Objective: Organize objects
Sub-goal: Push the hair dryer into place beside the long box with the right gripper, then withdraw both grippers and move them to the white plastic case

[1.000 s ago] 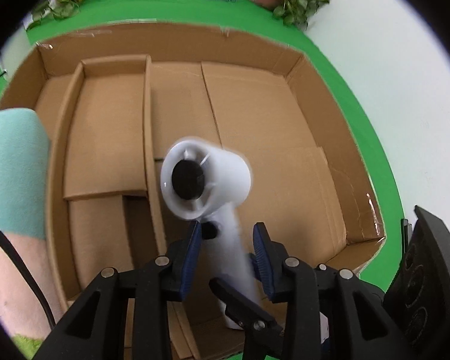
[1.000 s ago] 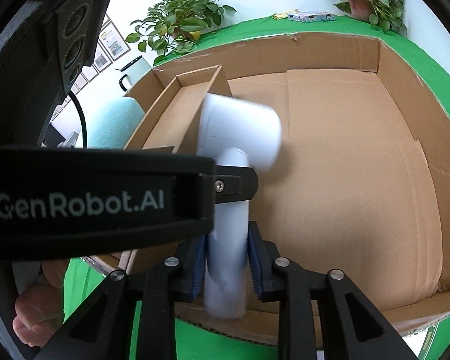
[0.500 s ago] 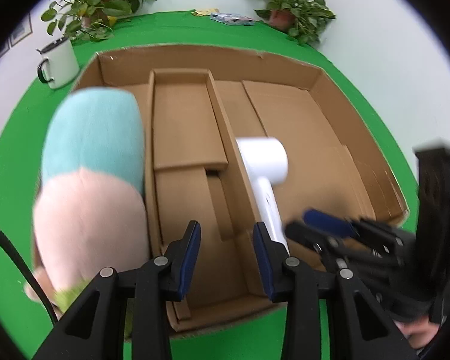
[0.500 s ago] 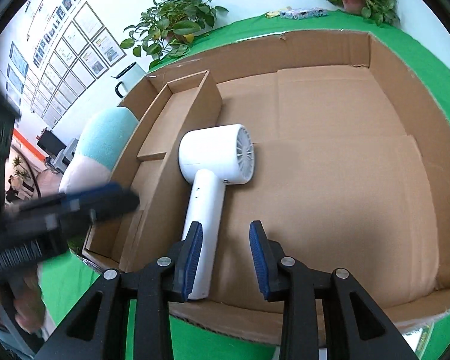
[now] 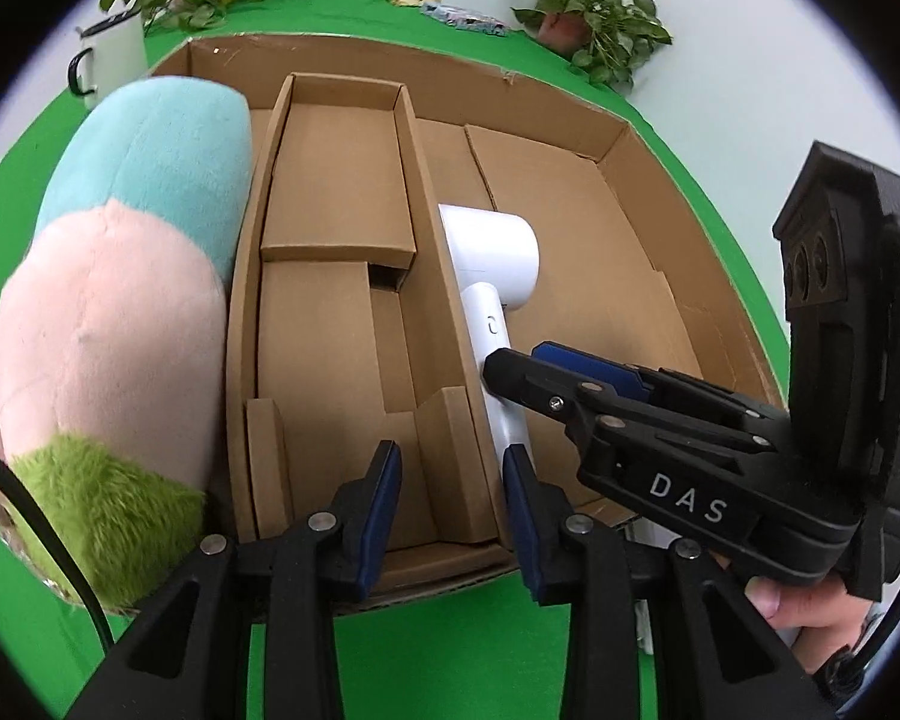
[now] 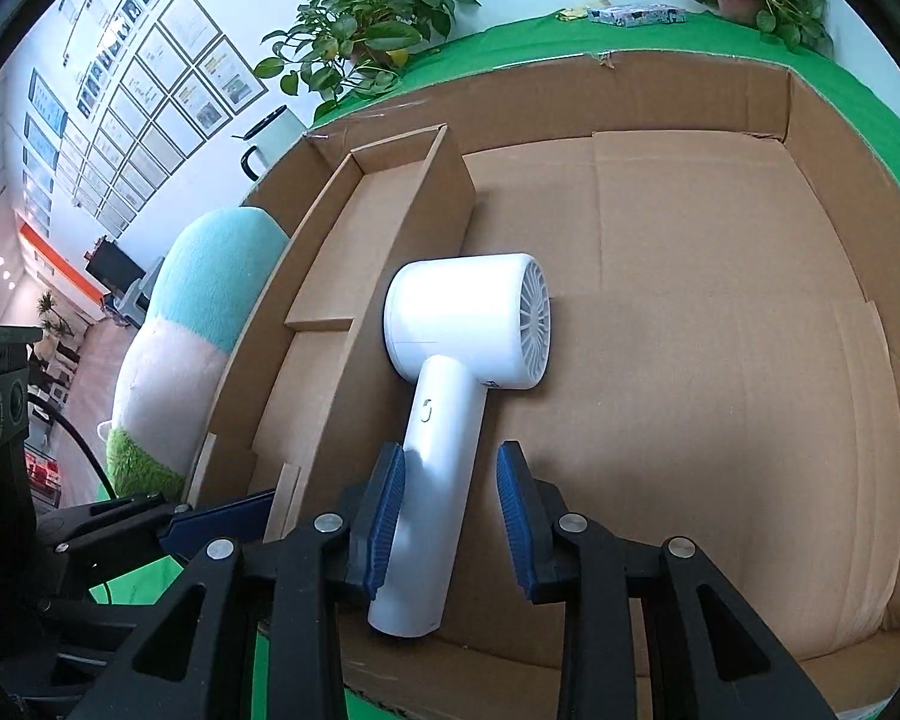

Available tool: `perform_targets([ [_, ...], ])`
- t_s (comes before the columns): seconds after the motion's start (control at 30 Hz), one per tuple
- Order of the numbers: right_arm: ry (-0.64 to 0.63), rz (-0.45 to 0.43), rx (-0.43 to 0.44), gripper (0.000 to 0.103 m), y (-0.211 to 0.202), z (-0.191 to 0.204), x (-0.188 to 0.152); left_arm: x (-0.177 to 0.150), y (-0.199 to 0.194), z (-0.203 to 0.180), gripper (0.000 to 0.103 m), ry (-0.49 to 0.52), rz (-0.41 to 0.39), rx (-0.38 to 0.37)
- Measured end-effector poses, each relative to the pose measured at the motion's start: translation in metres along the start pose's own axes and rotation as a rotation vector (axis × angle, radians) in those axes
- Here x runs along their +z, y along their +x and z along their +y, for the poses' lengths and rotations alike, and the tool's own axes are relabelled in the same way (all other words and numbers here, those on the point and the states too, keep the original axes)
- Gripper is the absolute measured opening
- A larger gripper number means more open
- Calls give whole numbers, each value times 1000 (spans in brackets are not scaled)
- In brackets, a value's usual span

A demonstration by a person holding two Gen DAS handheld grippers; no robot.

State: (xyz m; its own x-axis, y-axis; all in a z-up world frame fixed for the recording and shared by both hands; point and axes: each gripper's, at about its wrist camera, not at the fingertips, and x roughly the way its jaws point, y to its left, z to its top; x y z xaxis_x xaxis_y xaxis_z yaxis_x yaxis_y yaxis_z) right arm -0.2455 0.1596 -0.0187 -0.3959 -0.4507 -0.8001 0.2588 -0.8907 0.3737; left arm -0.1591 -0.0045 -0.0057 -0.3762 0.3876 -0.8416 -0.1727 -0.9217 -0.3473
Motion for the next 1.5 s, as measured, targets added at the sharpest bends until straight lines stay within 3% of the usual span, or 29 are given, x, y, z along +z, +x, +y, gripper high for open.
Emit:
perform_targets([
  [0.33, 13, 13, 18, 31, -4, -4, -3, -1, 1, -6, 35, 18, -6, 32],
  [0.8, 25, 20, 23, 26, 7, 5, -10, -11, -28, -5, 35, 41, -61, 14],
  [1.33, 57, 28, 52, 28, 13, 1, -7, -15, -22, -3, 35, 23, -57, -7],
  [1.37, 59, 31, 34, 30, 12, 1, -7, -15, -23, -3, 35, 24, -59, -4],
  [1.43, 59, 23, -21, 53, 9, 0, -8, -16, -24, -4, 35, 28, -68, 6],
  [1.5, 53, -17, -55, 66, -1, 1, -9, -16, -28, -4, 35, 33, -88, 6],
])
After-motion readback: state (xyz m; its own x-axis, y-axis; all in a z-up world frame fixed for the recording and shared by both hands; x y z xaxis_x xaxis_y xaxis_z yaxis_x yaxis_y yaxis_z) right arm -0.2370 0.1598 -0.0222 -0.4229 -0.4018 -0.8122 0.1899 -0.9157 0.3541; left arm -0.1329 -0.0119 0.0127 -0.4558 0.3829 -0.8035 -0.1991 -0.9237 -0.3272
